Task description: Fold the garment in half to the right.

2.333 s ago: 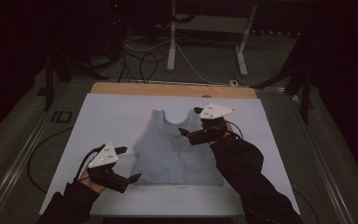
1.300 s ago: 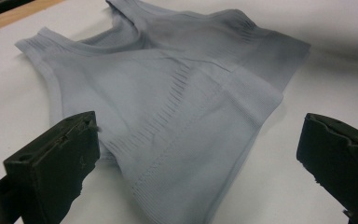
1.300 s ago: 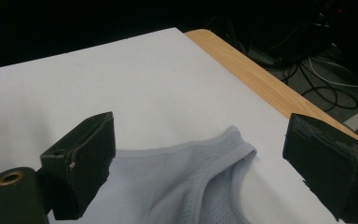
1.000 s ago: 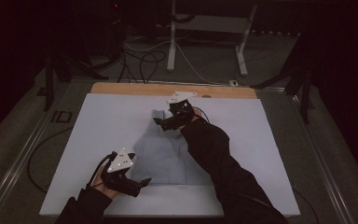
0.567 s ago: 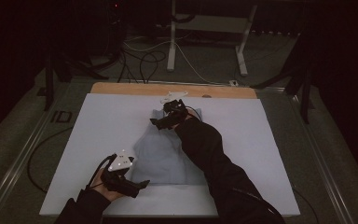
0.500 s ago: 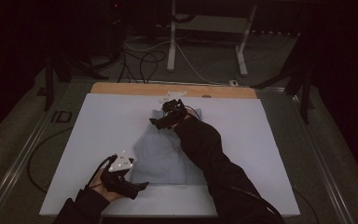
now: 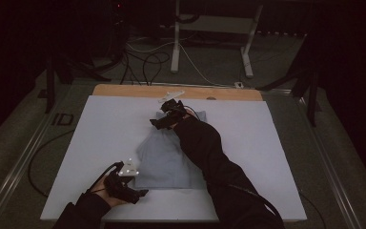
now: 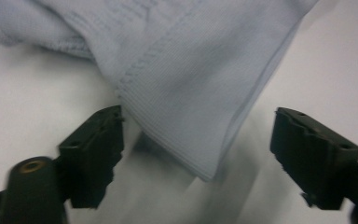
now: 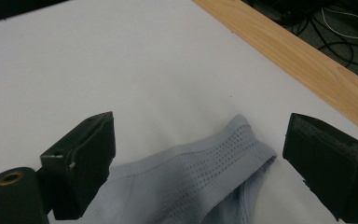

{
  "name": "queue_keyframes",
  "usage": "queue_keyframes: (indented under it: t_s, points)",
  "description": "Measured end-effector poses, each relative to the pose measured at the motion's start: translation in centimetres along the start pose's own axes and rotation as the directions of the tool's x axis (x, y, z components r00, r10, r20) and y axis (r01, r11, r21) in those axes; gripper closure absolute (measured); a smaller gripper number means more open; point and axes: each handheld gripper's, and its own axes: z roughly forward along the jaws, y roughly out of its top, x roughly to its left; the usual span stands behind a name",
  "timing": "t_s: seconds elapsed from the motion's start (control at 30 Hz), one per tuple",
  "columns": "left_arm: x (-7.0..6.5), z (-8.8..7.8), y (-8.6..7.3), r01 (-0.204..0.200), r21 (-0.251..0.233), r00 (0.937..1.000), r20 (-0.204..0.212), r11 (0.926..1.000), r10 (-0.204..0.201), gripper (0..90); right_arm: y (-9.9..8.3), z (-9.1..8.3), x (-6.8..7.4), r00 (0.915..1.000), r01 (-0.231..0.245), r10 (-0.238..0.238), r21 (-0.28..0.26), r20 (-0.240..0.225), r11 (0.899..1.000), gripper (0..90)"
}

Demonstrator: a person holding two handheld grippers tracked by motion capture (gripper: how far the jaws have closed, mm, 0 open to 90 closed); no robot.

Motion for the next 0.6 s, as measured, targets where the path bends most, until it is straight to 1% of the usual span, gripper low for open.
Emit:
queue_keyframes:
  t_s: [0.03, 0.1, 0.13, 0.17, 0.2, 0.23, 0.3, 0.33, 0.4, 0.43, 0.5, 0.53, 0.57, 0.6]
  points:
    - [0.1, 0.0, 0.1, 0.002, 0.002, 1.0, 0.003, 1.0, -0.002, 22.4, 0.0, 0.2, 0.0, 1.0, 0.003, -0.003, 0.006, -0.005, 1.0, 9.3]
    - [0.1, 0.2, 0.1, -0.007, 0.008, 0.9997, 0.022, 0.9999, 0.006, 28.4, -0.1, 0.4, 0.0, 0.9999, 0.015, -0.015, 0.02, -0.008, 1.0, 9.6]
    - [0.2, 0.3, 0.2, -0.01, 0.019, 0.9996, 0.025, 0.9998, 0.01, 29.1, 0.0, 0.5, 0.1, 0.9998, 0.015, -0.015, 0.025, -0.011, 1.0, 9.6]
    - [0.2, 0.4, 0.2, -0.017, 0.029, 0.9996, 0.025, 0.9995, 0.016, 32.1, 0.0, 0.6, 0.2, 0.9998, 0.018, -0.018, 0.028, -0.01, 0.999, 9.6]
    - [0.1, 0.4, 0.2, -0.02, 0.025, 0.9996, 0.019, 0.9995, 0.02, 35.8, 0.0, 0.7, 0.2, 0.9998, 0.018, -0.018, 0.028, -0.013, 0.999, 9.6]
    - [0.1, 0.4, 0.3, -0.026, 0.033, 0.9995, 0.016, 0.9991, 0.026, 37.3, 0.0, 0.7, 0.2, 0.9997, 0.016, -0.015, 0.026, -0.017, 1.0, 9.6]
    - [0.1, 0.4, 0.5, -0.036, 0.033, 0.9993, 0.015, 0.9988, 0.035, 45.0, 0.1, 0.9, 0.3, 0.9996, 0.023, -0.023, 0.032, -0.02, 0.999, 9.6]
    - [0.0, 0.5, 0.6, -0.035, 0.034, 0.9993, 0.018, 0.9988, 0.034, 47.3, 0.1, 0.9, 0.4, 0.9996, 0.022, -0.022, 0.033, -0.02, 0.999, 9.6]
    - [-0.1, 0.5, 0.9, -0.048, 0.046, 0.9987, 0.018, 0.9978, 0.048, 51.3, 0.2, 1.0, 0.2, 0.9993, 0.032, -0.031, 0.025, -0.022, 0.999, 9.6]
    - [-0.2, 0.5, 1.1, -0.052, 0.044, 0.9985, 0.018, 0.9976, 0.051, 53.7, 0.3, 1.0, 0.3, 0.9997, 0.014, -0.013, 0.032, -0.021, 0.999, 9.6]
    - [-0.3, 0.6, 1.3, -0.052, 0.042, 0.9986, 0.01, 0.9978, 0.052, 57.2, 0.5, 1.1, 0.3, 0.9996, 0.021, -0.02, 0.036, -0.021, 0.999, 9.6]
    - [-0.3, 0.6, 1.4, -0.041, 0.039, 0.9991, 0.013, 0.9984, 0.041, 59.9, 0.5, 1.2, 0.2, 0.9995, 0.022, -0.021, 0.035, -0.022, 0.999, 9.6]
    - [-0.3, 0.7, 1.4, -0.04, 0.038, 0.9991, 0.014, 0.9985, 0.039, 62.6, 0.6, 1.2, 0.1, 0.9996, 0.016, -0.015, 0.034, -0.024, 0.999, 9.6]
    - [-0.3, 0.7, 1.5, -0.043, 0.036, 0.999, 0.017, 0.9984, 0.042, 65.3, 0.6, 1.2, 0.0, 0.9994, 0.021, -0.02, 0.03, -0.028, 0.999, 9.6]
